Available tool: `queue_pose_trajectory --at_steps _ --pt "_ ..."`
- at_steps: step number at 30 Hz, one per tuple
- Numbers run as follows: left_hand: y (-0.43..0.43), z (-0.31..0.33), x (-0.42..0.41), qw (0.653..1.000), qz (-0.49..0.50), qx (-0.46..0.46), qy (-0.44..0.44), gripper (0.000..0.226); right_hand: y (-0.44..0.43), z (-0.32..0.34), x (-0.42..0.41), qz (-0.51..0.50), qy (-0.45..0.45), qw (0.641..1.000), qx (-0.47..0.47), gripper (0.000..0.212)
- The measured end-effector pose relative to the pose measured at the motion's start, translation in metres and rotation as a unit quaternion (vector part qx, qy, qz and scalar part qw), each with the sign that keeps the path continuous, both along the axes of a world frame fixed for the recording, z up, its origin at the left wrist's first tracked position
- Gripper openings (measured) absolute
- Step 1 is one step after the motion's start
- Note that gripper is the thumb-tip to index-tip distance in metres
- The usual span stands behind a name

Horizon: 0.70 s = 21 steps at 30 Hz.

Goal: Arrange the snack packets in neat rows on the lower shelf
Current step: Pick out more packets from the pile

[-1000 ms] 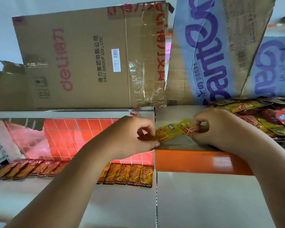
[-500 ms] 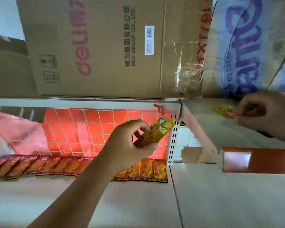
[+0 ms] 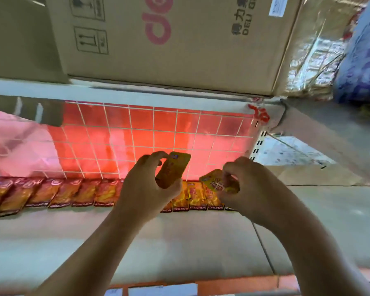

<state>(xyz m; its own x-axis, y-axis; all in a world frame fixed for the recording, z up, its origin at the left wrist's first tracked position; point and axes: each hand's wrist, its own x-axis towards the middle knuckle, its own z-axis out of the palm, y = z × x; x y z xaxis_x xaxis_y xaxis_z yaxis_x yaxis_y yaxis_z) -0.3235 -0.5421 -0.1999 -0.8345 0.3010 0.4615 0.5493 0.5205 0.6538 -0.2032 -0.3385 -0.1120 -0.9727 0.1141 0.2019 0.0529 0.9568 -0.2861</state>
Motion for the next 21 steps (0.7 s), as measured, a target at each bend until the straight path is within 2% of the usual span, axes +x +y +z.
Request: queue_pose_trajectory --at_steps 4,10,15,21 --pt "-0.016 -0.035 -0.001 0.998 0.026 -0.054 -0.015 0.072 -0.005 -0.087 -0.022 -0.044 -0.028 0.995 -0.086 0.022" --pt "-0.033 -0.090 0.003 0.989 0.062 -0.128 -0.041 0.059 -0.010 -0.170 -0.041 -0.061 -0.016 0.993 -0.102 0.023" --pt "-0.025 -0.114 0.008 0.984 0.093 -0.143 -0.045 0.058 -0.012 -0.205 -0.050 -0.084 0.020 0.990 -0.107 0.028" --pt "0.012 -0.122 0.001 0.980 0.083 -0.178 -0.025 0.058 -0.002 -0.219 -0.062 -0.113 0.024 0.986 -0.120 0.030"
